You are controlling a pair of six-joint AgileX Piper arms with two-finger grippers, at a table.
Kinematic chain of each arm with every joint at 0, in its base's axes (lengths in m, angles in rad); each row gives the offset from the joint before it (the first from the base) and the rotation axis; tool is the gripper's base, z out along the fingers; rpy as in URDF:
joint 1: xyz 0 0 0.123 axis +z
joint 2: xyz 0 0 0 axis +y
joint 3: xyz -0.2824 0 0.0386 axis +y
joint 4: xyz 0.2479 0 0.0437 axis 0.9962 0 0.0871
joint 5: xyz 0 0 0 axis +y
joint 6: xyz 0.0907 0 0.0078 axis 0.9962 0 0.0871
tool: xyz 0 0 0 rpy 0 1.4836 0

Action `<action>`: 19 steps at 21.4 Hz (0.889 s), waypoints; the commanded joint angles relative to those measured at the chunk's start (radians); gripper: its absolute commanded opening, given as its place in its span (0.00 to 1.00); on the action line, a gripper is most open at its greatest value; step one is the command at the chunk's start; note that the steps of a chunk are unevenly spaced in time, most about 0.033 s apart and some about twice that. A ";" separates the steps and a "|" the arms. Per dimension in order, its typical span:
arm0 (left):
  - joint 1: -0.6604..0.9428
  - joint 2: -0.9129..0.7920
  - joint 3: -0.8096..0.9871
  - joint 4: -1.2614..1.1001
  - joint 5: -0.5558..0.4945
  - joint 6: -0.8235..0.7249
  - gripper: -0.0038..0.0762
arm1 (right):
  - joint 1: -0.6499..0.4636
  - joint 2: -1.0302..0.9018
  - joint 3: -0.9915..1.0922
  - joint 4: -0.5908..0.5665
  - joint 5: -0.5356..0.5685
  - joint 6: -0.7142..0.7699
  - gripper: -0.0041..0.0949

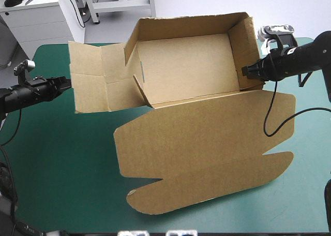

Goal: Fold the box

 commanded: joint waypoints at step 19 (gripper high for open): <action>-0.288 -0.097 -0.029 -0.260 0.148 -0.093 0.04 | 0.139 0.063 -0.029 -0.006 -0.138 0.047 0.03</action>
